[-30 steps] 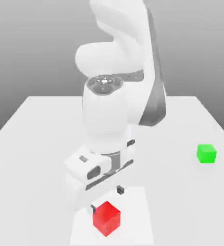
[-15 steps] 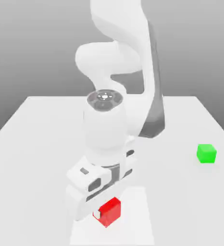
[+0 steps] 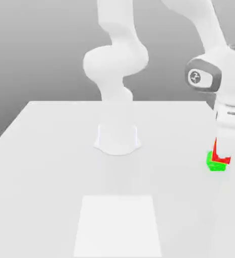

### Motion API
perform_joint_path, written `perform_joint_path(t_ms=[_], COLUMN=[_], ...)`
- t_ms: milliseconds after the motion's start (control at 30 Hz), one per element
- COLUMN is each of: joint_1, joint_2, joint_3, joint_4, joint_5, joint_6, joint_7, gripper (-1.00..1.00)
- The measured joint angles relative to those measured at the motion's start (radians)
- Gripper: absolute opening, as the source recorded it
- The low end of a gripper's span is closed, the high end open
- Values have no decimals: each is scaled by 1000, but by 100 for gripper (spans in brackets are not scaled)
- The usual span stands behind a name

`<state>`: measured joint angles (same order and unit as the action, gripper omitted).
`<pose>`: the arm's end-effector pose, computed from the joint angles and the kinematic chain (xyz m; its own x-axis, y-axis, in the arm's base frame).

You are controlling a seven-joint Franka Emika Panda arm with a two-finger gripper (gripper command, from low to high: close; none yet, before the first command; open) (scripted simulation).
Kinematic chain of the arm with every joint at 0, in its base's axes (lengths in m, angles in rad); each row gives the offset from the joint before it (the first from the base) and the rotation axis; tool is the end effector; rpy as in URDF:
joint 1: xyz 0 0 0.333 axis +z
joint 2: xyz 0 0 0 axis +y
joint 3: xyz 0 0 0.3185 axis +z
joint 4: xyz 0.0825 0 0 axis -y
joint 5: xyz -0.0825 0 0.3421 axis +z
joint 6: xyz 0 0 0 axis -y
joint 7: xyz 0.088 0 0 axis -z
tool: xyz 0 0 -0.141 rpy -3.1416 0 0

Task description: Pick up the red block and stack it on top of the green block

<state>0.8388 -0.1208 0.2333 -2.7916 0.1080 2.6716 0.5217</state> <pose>0.1761 0.3140 0.2496 0.8993 0.4372 -0.0122 0.4370 -0.8993 -0.0170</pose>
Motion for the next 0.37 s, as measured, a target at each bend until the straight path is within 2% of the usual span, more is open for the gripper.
perform_joint_path(t_ms=[100, 267, 300, 367], joint_1=[48, 60, 65, 65], joint_2=[9, 181, 203, 203], joint_3=[71, 40, 30, 30], joint_4=[-23, -20, -19, -19], joint_5=[-25, -174, -198, -198], joint_6=[35, 198, 218, 218], joint_7=[91, 207, 224, 224], gripper=[-100, -100, 100, 100])
